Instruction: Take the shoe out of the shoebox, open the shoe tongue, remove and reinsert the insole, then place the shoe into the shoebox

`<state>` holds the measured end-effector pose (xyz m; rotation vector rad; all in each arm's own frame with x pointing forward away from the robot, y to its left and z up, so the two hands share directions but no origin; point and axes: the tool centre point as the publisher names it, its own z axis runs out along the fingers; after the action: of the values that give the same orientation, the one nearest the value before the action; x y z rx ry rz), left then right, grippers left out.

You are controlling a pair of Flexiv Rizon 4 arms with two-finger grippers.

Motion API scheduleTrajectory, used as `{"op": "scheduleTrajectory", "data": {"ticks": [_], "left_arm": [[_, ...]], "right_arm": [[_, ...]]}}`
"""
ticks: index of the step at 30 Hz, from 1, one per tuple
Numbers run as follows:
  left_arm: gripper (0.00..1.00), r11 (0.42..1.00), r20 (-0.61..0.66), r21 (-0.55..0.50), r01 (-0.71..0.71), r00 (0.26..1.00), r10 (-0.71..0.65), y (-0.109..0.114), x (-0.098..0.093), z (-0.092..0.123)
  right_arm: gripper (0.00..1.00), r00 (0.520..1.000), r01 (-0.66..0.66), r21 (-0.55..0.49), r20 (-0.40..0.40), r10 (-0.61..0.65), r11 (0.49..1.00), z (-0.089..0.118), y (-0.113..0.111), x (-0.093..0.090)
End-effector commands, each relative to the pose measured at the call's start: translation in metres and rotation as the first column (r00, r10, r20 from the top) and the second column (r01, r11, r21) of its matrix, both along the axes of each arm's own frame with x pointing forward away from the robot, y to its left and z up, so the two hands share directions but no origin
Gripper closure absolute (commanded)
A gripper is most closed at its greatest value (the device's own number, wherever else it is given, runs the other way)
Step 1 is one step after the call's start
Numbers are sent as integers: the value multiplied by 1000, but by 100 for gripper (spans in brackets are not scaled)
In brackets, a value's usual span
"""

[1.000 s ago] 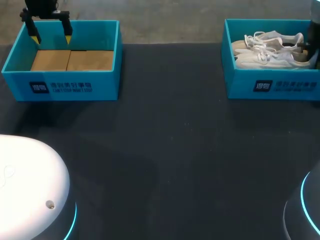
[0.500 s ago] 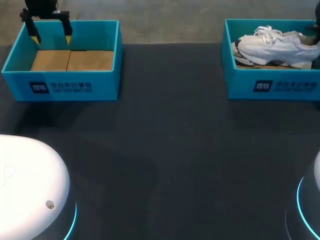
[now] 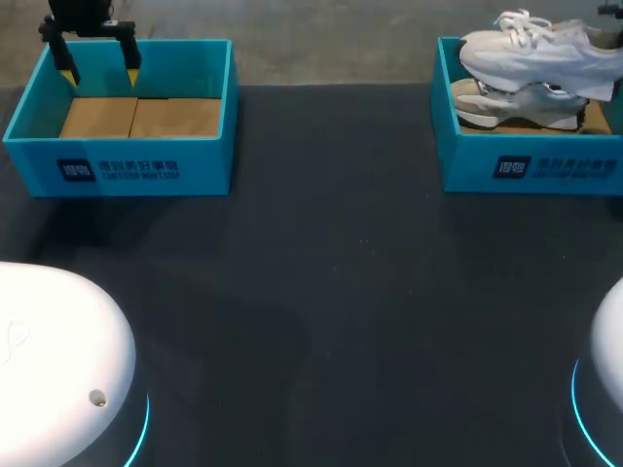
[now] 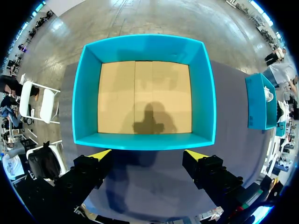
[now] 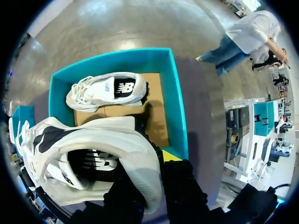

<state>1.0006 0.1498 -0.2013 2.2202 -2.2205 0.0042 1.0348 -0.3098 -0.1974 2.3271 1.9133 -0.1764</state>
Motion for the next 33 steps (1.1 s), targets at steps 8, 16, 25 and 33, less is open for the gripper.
{"op": "scheduleTrajectory", "data": {"ticks": [8, 16, 25, 33], "left_arm": [[0, 1000, -1, 1, 0, 1000, 0, 0, 0, 1], [0, 1000, -1, 1, 0, 1000, 0, 0, 0, 1], [0, 1000, -1, 1, 0, 1000, 0, 0, 0, 1], [0, 1000, -1, 1, 0, 1000, 0, 0, 0, 1]], "right_arm": [[100, 1000, 1, -23, 25, 0, 1000, 34, 14, -14], [100, 1000, 1, -23, 25, 0, 1000, 34, 14, -14], [100, 1000, 1, -23, 25, 0, 1000, 34, 14, -14], [100, 1000, -17, -46, 23, 18, 999, 39, 35, -32]]}}
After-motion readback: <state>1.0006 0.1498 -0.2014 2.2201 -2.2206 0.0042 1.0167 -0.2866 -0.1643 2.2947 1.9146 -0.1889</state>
